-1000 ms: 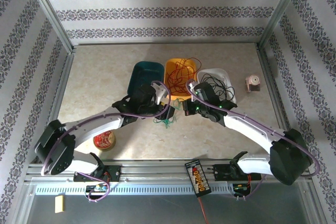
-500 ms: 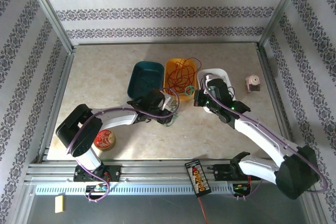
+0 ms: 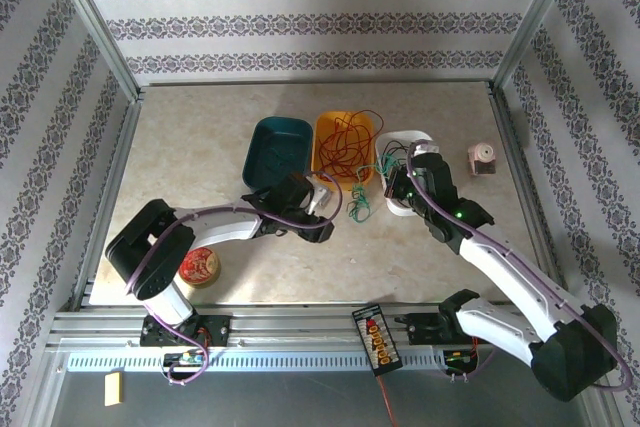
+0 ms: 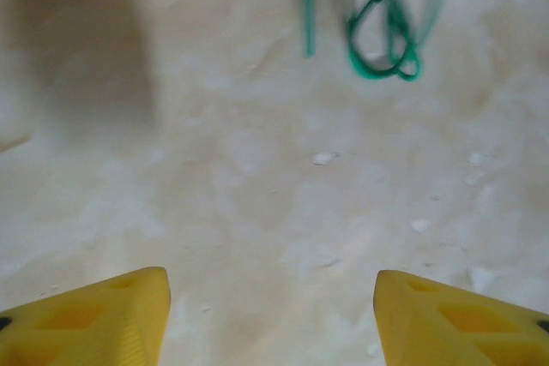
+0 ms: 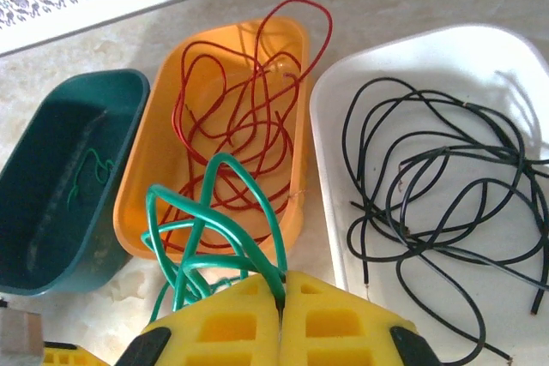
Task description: Untangle the cables
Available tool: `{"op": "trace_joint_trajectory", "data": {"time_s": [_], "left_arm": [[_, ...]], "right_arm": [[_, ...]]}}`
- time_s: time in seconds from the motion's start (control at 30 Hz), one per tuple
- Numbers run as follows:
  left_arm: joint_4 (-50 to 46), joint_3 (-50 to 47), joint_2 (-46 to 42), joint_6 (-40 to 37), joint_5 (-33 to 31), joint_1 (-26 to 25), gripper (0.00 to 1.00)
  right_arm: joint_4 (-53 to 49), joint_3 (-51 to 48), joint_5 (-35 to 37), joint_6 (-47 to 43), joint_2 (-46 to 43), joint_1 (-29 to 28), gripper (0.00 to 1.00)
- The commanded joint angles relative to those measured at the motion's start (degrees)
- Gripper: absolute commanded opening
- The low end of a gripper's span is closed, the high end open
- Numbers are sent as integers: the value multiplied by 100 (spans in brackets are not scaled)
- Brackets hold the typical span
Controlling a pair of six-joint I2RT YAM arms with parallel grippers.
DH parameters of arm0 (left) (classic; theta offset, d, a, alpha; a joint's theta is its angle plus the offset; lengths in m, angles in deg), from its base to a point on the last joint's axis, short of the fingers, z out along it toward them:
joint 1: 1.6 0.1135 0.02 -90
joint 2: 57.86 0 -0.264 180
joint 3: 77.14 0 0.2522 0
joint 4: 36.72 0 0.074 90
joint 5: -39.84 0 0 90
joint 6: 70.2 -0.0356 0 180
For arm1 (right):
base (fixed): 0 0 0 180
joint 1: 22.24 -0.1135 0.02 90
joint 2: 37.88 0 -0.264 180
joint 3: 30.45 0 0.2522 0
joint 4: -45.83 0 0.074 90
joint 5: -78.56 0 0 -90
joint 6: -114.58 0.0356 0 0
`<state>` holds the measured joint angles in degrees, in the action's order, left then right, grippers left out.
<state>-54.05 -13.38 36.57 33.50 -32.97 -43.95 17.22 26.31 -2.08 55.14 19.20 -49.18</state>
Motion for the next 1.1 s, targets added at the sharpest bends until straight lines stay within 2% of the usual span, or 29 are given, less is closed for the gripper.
{"op": "trace_joint_trajectory", "data": {"time_s": [0.0, 0.07, 0.17, 0.27, 0.33, 0.43, 0.5, 0.6, 0.67, 0.7, 0.77, 0.9, 1.07], "left_arm": [[282, 189, -164, -473, 469, -293, 72], [358, 464, 53, -622, 319, -471, 74], [651, 847, 511, -896, -104, -720, 83], [1308, 1042, 917, -858, -418, -775, 87], [1853, 1062, 1102, -709, -816, -775, 88], [1974, 1327, 1422, -498, -1681, -775, 86], [1993, 1431, 1549, -481, -1649, -775, 76], [2052, 1450, 1630, -384, -1042, -767, 44], [2107, 1329, 1578, -231, -858, -762, 22], [2207, 1190, 1519, -137, -780, -743, 13], [2370, 900, 1341, 97, -776, -682, 0], [2447, 285, 726, 338, -758, -532, 0], [1706, -68, -69, 42, -763, -362, 0]], "right_arm": [[70, -99, -193, 221, 91, -116, 2], [101, -90, -220, 301, 159, -147, 1], [152, -56, -314, 397, 198, -157, 1], [138, 35, -487, 437, 176, -143, 1], [94, 76, -594, 471, 104, -133, 0], [-15, 86, -729, 585, -150, -107, 0], [-55, 70, -843, 666, -341, -101, 0], [-184, 68, -856, 775, -593, -80, 0], [-269, 60, -737, 810, -761, -59, 0], [-300, 67, -670, 810, -834, -28, 0], [-411, 121, -503, 818, -952, 65, 0], [-652, 266, -49, 733, -1084, 315, 0], [-714, 331, -27, 740, -1134, 800, 0]]}}
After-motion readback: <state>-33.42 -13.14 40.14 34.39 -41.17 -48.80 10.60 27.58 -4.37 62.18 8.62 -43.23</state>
